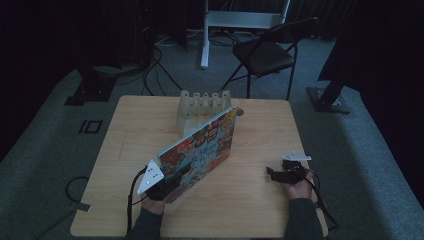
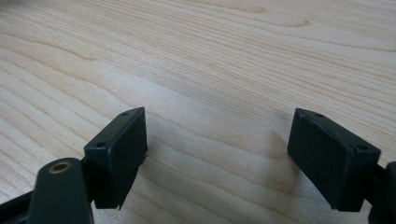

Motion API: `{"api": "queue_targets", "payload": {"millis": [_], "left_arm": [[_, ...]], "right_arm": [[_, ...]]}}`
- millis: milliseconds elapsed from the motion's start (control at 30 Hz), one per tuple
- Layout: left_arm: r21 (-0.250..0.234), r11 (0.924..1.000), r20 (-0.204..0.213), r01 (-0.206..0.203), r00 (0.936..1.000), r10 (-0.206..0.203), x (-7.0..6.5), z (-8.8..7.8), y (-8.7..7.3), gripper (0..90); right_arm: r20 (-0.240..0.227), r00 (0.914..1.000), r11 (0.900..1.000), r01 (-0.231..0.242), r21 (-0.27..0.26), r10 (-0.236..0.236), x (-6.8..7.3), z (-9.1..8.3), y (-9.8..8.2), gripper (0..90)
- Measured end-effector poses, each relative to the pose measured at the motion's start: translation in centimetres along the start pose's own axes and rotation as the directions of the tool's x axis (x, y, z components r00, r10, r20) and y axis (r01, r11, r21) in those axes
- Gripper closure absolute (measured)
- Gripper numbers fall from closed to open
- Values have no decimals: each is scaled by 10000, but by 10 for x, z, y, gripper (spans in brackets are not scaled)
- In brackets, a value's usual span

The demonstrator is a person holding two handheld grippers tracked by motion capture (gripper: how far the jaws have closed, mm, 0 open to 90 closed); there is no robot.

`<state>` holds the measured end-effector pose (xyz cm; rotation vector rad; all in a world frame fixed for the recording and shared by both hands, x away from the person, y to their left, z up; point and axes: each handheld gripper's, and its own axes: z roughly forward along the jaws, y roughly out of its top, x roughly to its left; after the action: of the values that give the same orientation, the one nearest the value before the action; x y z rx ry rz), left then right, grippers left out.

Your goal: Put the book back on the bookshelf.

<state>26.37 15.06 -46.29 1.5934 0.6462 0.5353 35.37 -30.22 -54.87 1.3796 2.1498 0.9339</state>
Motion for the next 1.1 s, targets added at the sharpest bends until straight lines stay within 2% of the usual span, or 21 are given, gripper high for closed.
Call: {"api": "queue_targets", "payload": {"millis": [1100], "left_arm": [[12, 10000, -591, -6, 9983, 7, 10, -9, 3, 811]], "right_arm": [[-64, 10000, 10000, 57, -67, -58, 0, 1, -1, 173]]}}
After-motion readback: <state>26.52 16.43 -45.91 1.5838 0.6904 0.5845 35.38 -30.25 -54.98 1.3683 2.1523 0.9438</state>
